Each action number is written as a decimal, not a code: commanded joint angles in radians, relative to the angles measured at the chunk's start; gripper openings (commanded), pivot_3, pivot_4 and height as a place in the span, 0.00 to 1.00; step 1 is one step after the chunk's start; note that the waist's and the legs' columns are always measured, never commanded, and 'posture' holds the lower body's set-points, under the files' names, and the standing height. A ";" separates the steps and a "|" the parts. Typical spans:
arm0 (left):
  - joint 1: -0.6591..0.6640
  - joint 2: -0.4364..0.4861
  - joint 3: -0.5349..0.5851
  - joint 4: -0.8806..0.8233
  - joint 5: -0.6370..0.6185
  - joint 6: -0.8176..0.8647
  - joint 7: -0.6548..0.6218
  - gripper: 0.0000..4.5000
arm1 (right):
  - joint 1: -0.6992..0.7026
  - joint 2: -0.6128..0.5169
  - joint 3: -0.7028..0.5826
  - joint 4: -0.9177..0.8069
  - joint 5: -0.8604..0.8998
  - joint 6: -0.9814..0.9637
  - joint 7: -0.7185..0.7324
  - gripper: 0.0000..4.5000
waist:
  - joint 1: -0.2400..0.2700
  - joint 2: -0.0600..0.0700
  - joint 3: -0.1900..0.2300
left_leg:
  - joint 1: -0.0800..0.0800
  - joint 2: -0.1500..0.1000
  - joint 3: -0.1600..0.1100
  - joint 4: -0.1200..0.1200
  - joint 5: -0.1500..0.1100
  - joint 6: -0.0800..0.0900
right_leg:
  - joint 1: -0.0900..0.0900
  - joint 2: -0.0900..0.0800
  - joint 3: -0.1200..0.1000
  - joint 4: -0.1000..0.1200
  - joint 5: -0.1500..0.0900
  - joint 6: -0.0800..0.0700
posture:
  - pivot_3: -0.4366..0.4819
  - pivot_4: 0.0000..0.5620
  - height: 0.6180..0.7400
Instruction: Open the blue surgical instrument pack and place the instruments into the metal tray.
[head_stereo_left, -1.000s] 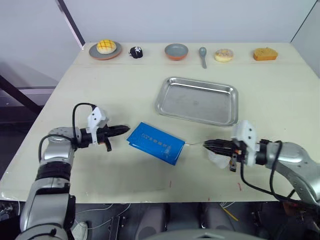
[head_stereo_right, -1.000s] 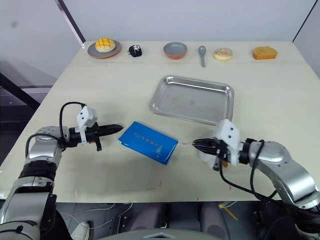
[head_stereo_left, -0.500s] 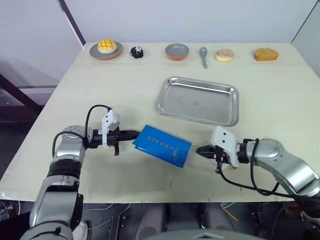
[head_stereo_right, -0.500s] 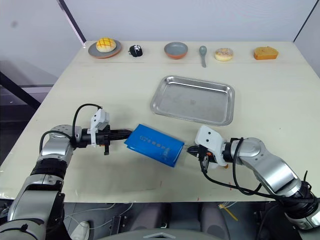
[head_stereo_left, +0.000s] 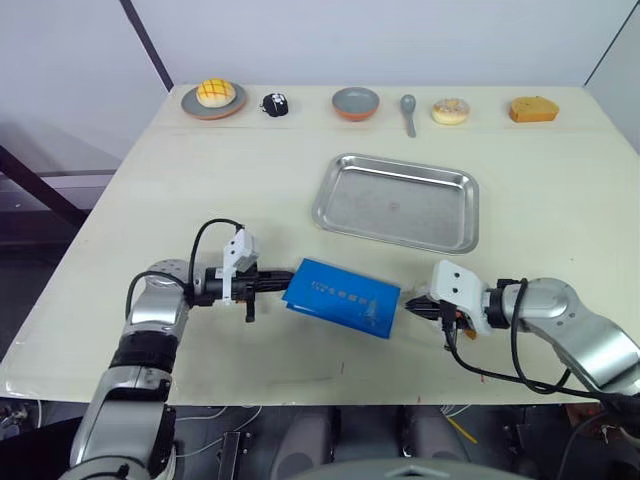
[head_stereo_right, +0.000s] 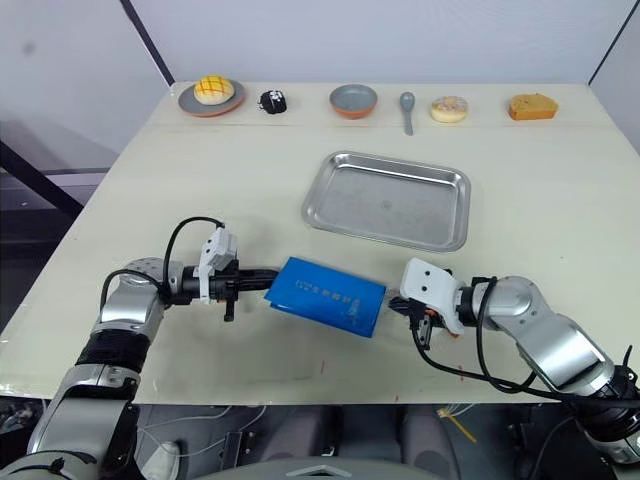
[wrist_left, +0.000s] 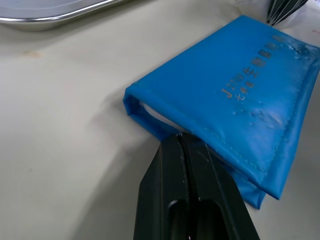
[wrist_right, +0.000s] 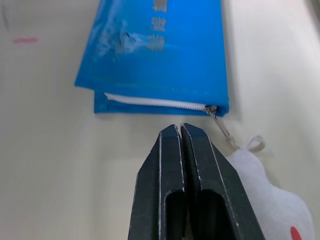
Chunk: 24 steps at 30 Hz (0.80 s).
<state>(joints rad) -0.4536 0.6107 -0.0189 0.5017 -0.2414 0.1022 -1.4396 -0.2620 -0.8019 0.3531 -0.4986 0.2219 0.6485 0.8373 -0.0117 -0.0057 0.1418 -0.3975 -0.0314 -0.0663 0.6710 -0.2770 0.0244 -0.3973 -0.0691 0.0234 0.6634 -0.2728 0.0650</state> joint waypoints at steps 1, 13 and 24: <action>0.013 -0.025 -0.039 -0.013 0.004 0.003 -0.004 0.00 | -0.002 0.005 0.008 0.003 -0.045 -0.028 -0.009 0.02 | 0.001 0.000 0.000 | 0.000 0.000 0.000 0.000 0.000 0.000 | 0.000 0.000 0.000 0.000 0.000 0.000 | 0.48 0.27 1.00; 0.031 -0.063 -0.063 -0.015 0.013 -0.018 -0.011 0.00 | -0.002 0.069 -0.022 0.036 -0.069 -0.046 -0.016 0.02 | 0.000 0.000 -0.001 | 0.000 0.000 -0.001 0.000 0.000 0.000 | 0.000 0.000 -0.001 0.000 0.000 0.000 | 0.48 0.27 1.00; 0.027 -0.172 -0.125 -0.032 0.036 -0.025 0.012 0.00 | 0.048 -0.025 -0.174 0.093 -0.043 -0.137 0.045 0.02 | 0.010 0.006 -0.004 | 0.001 -0.002 -0.001 0.001 0.000 0.000 | 0.002 -0.002 -0.001 0.000 0.000 0.000 | 0.48 0.27 1.00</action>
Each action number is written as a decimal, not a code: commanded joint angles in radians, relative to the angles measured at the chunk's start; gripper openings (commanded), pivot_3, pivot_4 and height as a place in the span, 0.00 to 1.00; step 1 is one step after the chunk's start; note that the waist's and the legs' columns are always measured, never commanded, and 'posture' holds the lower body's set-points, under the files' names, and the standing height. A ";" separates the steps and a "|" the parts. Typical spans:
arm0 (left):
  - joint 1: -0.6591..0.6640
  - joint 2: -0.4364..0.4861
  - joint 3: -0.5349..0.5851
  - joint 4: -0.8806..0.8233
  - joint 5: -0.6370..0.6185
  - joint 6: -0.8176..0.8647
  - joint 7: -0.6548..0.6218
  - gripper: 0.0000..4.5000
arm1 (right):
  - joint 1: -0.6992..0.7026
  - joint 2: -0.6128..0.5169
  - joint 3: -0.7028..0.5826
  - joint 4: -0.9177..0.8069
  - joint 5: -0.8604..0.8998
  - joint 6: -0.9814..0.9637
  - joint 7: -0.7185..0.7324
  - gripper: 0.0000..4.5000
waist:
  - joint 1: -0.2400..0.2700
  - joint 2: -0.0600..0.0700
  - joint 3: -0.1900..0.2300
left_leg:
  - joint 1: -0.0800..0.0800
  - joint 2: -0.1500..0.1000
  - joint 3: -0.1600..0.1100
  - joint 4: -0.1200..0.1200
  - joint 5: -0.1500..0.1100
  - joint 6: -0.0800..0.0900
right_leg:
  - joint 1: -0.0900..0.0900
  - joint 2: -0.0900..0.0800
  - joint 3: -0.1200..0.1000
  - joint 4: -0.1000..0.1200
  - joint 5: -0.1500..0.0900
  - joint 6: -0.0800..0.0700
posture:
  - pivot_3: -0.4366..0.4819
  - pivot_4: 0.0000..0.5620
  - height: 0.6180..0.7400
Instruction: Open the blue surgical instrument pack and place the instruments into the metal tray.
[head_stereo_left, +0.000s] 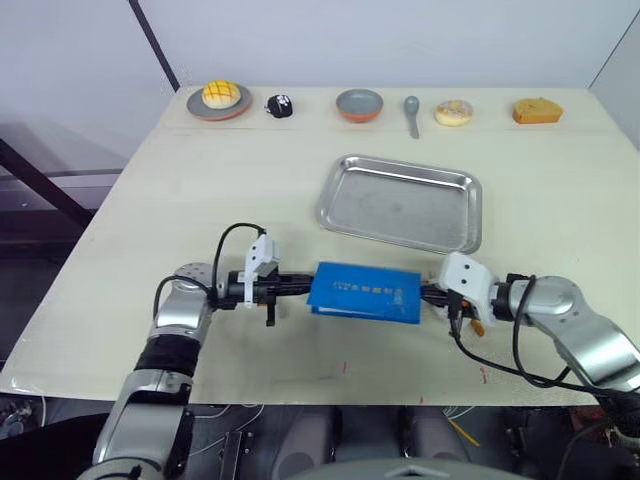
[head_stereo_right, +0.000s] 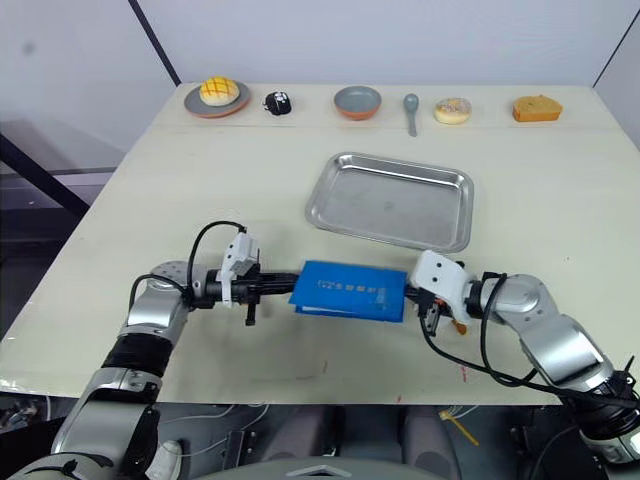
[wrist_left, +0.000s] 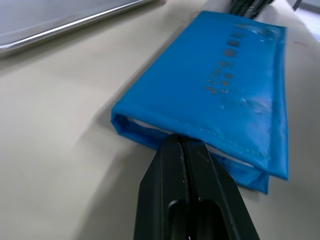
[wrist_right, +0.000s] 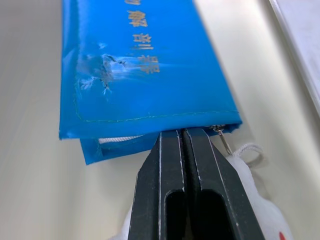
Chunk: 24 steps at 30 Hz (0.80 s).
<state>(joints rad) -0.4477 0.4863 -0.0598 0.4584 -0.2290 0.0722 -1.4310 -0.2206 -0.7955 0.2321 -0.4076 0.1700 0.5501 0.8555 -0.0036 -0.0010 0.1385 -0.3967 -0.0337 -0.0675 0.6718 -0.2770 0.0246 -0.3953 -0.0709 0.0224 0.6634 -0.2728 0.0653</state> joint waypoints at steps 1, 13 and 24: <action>0.016 -0.057 -0.087 0.017 0.027 0.004 0.005 0.00 | 0.012 -0.042 -0.059 0.003 0.012 -0.045 0.040 0.02 | 0.002 0.002 -0.001 | 0.000 0.000 0.000 0.000 0.000 0.000 | 0.000 0.000 0.000 0.000 0.000 0.000 | 0.48 0.27 1.00; -0.008 -0.029 -0.082 0.082 0.050 -0.036 -0.015 0.00 | 0.101 -0.073 -0.137 -0.035 0.026 -0.088 0.072 0.02 | 0.006 0.004 -0.003 | 0.001 0.000 0.000 0.000 0.000 0.001 | 0.001 0.000 0.000 0.000 0.000 0.000 | 0.48 0.27 1.00; -0.016 0.089 0.013 0.043 -0.035 0.002 -0.035 0.00 | 0.282 -0.096 -0.401 -0.072 0.150 -0.167 0.119 0.02 | -0.017 0.003 -0.002 | 0.002 0.003 0.001 0.000 -0.001 0.002 | 0.001 0.004 0.001 0.000 0.000 0.000 | 0.48 0.27 1.00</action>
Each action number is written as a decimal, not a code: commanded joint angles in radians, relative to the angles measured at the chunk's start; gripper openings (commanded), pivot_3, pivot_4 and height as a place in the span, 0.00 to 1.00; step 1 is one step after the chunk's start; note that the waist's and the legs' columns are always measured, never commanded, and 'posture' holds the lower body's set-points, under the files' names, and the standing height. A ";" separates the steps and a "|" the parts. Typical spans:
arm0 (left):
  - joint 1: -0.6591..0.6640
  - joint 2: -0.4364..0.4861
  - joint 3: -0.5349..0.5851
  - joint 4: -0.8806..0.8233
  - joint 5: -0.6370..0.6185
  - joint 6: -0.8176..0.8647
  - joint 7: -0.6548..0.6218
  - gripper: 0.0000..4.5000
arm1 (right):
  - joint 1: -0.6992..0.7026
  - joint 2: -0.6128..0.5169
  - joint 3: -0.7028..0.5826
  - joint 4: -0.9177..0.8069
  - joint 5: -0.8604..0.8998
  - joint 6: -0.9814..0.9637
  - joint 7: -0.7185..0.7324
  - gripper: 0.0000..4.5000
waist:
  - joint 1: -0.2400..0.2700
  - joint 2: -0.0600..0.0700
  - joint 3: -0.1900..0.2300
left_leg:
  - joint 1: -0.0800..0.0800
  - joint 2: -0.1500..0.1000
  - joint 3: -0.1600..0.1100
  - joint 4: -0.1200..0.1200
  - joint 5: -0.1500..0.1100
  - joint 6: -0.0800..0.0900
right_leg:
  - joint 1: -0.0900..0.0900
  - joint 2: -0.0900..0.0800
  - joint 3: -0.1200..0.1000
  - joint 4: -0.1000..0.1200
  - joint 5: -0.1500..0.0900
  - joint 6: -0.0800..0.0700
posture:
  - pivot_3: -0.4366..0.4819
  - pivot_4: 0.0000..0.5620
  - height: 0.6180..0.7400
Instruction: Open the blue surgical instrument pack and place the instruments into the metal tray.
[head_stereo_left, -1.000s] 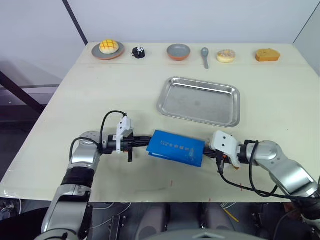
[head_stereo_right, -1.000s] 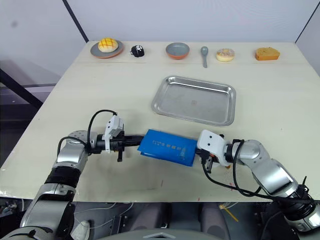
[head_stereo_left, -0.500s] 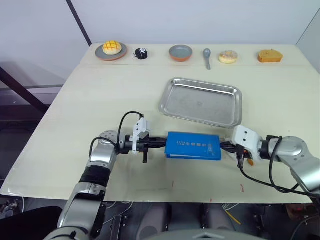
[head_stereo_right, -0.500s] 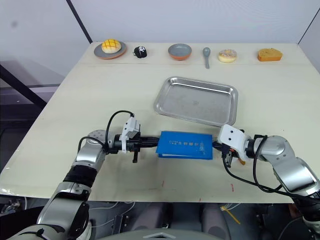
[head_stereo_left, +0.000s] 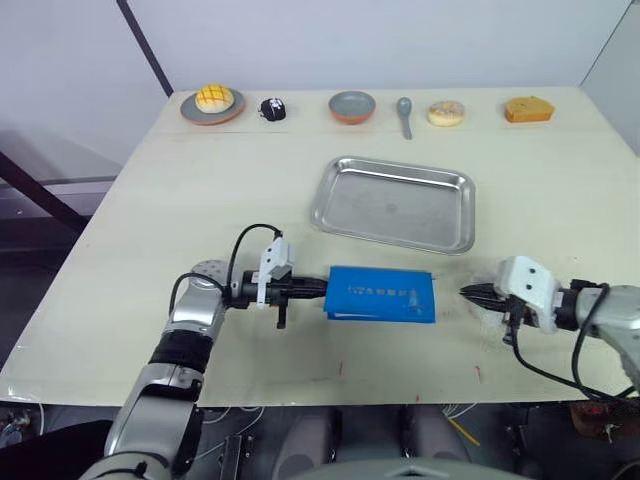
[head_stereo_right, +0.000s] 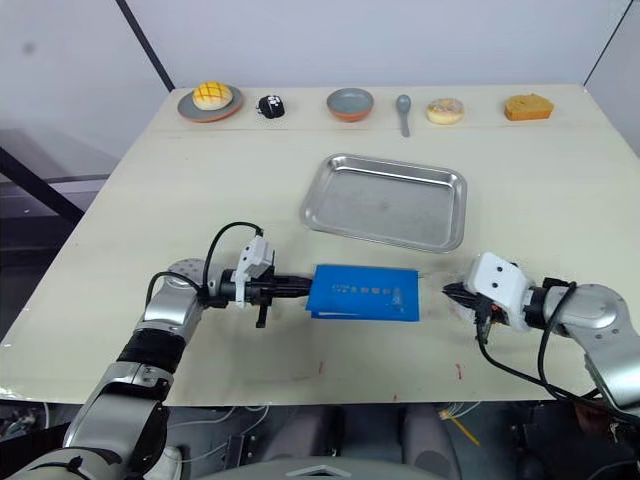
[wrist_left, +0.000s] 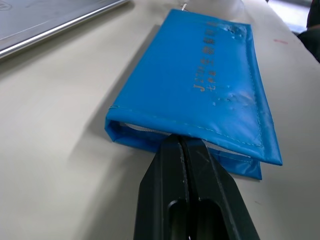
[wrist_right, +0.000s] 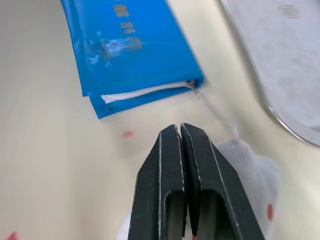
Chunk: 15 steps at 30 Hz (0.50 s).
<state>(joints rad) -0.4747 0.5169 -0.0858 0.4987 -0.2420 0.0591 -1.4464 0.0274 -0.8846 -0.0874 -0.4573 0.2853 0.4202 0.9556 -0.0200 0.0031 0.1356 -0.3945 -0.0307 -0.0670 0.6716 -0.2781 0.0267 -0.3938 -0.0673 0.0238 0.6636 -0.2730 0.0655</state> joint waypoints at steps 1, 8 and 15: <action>0.013 0.068 0.040 -0.005 -0.028 0.013 -0.026 0.00 | 0.045 -0.009 -0.092 -0.020 0.037 -0.046 0.022 0.02 | -0.001 -0.001 0.001 | 0.000 0.000 0.000 0.000 0.000 0.000 | 0.000 0.000 0.000 0.000 0.000 0.000 | 0.48 0.27 1.00; 0.073 0.161 0.101 -0.146 -0.118 0.028 -0.083 0.00 | 0.114 0.071 -0.214 -0.034 0.156 -0.137 0.055 0.02 | 0.007 -0.004 0.002 | -0.001 0.000 0.000 0.000 0.000 -0.001 | -0.001 0.000 0.001 0.000 0.000 0.000 | 0.48 0.27 1.00; 0.134 0.235 0.167 -0.362 -0.246 0.153 -0.085 0.06 | 0.240 0.134 -0.271 -0.068 0.258 -0.212 0.115 0.01 | 0.007 -0.004 0.003 | -0.002 0.000 0.000 0.000 0.000 0.001 | -0.002 -0.002 0.001 -0.001 0.000 0.000 | 0.48 0.27 1.00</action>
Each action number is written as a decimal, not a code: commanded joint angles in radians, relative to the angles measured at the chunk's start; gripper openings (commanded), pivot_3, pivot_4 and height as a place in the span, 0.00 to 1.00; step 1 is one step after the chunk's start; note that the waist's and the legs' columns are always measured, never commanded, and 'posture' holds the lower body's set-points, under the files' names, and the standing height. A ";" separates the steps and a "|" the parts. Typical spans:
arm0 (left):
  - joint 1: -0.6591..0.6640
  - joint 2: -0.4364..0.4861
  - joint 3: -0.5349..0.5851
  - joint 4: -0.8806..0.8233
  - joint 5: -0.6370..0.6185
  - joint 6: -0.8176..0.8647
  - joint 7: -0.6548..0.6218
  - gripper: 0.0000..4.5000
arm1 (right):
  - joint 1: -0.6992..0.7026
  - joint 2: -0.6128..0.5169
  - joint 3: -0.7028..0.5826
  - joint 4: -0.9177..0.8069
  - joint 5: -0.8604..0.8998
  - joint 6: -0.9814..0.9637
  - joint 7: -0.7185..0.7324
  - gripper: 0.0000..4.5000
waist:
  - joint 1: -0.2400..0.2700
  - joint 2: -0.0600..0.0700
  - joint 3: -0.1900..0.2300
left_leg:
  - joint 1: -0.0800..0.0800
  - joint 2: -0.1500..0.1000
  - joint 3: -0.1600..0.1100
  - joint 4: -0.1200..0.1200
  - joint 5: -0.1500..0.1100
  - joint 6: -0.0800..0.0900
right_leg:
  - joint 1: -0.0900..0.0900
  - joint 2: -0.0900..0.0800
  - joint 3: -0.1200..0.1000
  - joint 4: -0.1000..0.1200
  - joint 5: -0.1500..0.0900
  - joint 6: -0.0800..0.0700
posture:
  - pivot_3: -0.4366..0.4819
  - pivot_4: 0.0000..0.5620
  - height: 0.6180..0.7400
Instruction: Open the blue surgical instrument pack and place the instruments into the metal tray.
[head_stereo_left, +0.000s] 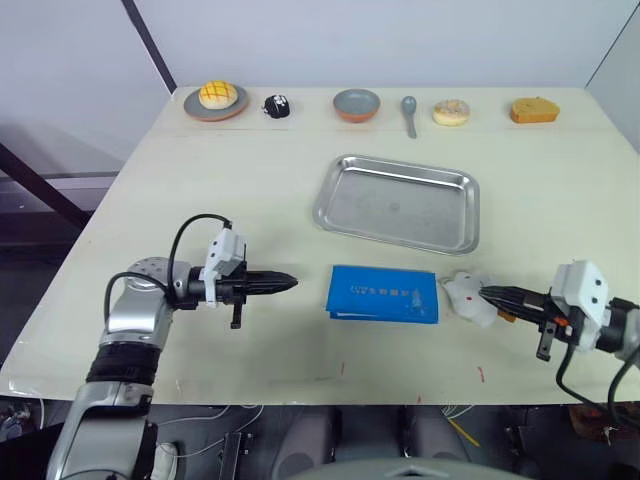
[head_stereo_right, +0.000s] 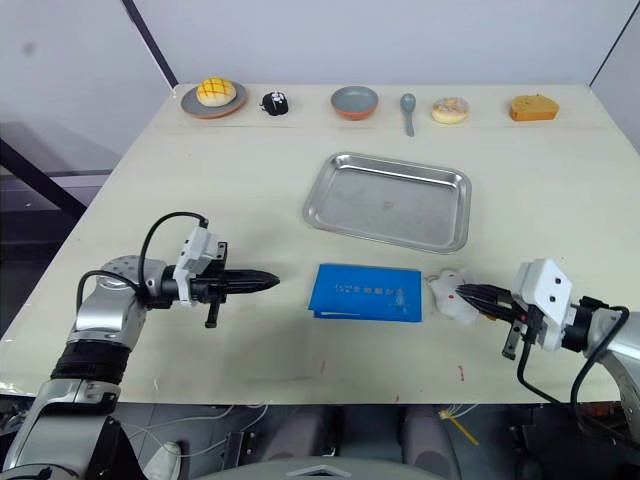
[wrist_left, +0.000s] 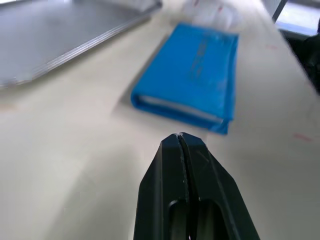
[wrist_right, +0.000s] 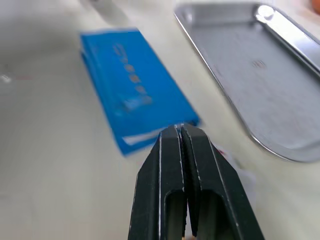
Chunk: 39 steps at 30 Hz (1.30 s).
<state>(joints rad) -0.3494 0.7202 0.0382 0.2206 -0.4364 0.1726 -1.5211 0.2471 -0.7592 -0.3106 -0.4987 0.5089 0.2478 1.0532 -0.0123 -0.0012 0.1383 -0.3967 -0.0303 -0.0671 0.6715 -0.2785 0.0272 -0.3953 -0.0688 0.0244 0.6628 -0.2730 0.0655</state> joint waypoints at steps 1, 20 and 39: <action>0.018 0.048 0.049 -0.112 -0.065 0.053 -0.017 0.12 | 0.040 0.014 -0.051 -0.027 0.039 -0.053 0.028 0.00 | -0.001 0.000 0.000 | 0.000 0.000 0.000 0.000 0.000 0.001 | 0.000 0.000 0.000 0.000 0.000 0.000 | 0.48 0.27 1.00; -0.009 0.189 0.056 -0.353 -0.264 0.139 -0.093 1.00 | -0.002 0.104 0.107 0.092 -0.150 -0.420 0.091 0.99 | -0.004 0.000 0.002 | 0.001 0.000 0.001 -0.001 0.001 -0.001 | 0.000 0.002 0.001 0.000 0.000 0.000 | 0.48 0.27 1.00; -0.008 0.283 -0.067 -0.434 -0.355 0.087 -0.093 1.00 | -0.373 0.136 0.407 0.538 -0.509 -0.886 -0.046 0.99 | -0.005 -0.002 0.004 | 0.002 0.001 0.003 0.000 0.001 -0.002 | 0.000 0.003 0.002 0.000 0.000 0.000 | 0.48 0.27 1.00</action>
<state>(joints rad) -0.3555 0.9870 -0.0294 -0.1863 -0.7717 0.2767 -1.5656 -0.1129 -0.6185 0.0982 0.0376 0.0045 -0.6020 1.0319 -0.0171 -0.0035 0.1427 -0.3945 -0.0297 -0.0643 0.6711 -0.2772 0.0248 -0.3957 -0.0662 0.0270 0.6633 -0.2732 0.0652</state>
